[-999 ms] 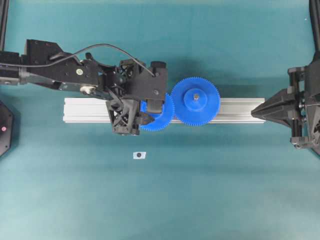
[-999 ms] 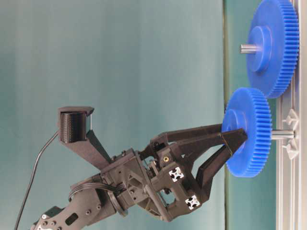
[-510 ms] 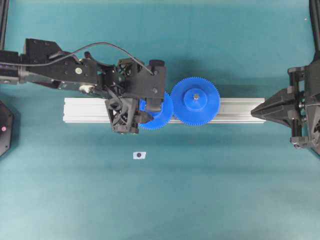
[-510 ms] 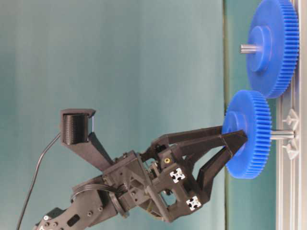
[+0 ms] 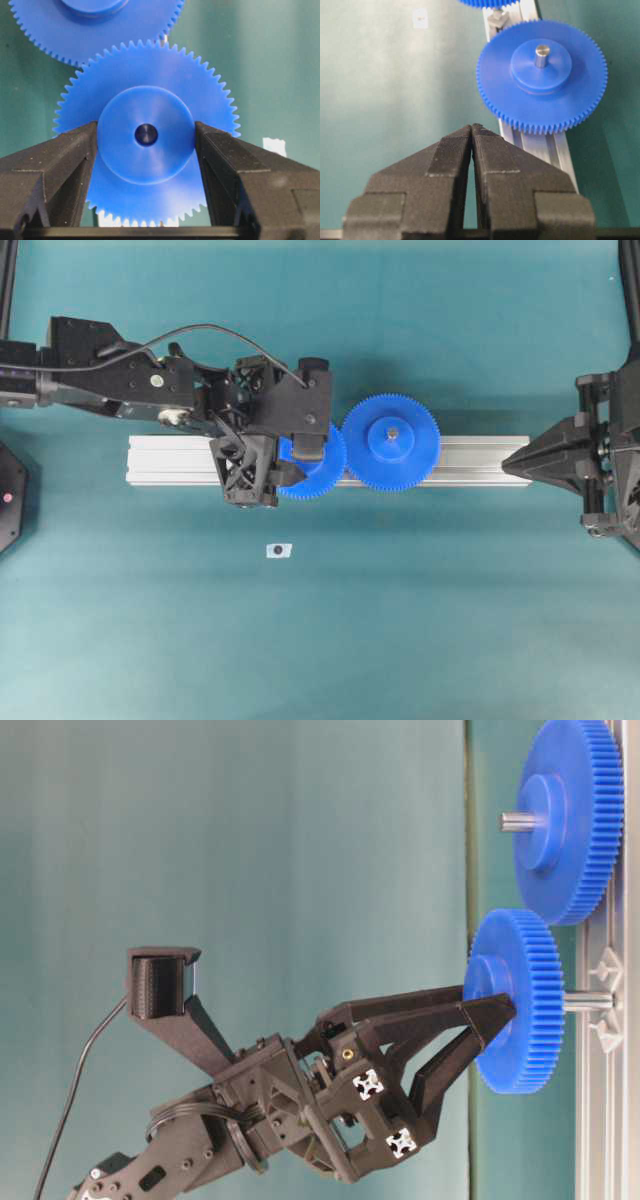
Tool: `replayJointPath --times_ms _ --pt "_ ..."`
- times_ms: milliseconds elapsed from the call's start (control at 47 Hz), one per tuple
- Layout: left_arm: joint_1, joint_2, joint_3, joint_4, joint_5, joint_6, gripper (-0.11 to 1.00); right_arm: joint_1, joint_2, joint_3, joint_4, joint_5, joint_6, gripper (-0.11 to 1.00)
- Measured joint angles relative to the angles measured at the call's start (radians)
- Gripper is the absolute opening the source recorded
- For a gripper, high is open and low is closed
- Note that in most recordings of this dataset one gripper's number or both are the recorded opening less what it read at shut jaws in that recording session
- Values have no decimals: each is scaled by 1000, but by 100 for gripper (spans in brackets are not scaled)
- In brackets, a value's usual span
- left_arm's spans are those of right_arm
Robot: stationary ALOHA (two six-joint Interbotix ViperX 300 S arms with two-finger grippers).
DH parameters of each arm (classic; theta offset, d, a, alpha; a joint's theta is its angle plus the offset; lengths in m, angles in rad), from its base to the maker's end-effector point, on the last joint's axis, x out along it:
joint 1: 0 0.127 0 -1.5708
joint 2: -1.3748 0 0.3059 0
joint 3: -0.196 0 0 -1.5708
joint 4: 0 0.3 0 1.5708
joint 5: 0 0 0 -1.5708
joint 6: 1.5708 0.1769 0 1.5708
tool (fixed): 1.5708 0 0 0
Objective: Find the location of the shaft and insert the small gear.
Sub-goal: 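Align the gear's bore with the shaft tip and push it on, then open the left gripper to release the seated gear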
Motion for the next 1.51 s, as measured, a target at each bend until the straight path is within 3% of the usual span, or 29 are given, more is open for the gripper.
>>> replayJointPath --times_ms 510,659,744,893,1297,1510 --pt "3 5 -5 0 2 -32 66 0 0 2 -2 0 0 11" --pt "3 11 -12 0 17 -74 85 0 0 2 0 0 0 11" --pt "3 15 -20 -2 28 -104 90 0 0 2 0 0 0 11" --pt "3 21 -20 0 31 -138 89 0 0 2 -2 0 0 11" --pt "-11 -60 -46 0 12 -141 89 0 0 2 0 0 0 11" --pt "-11 -104 21 0 -28 -140 89 2 0 3 -2 -5 0 11"
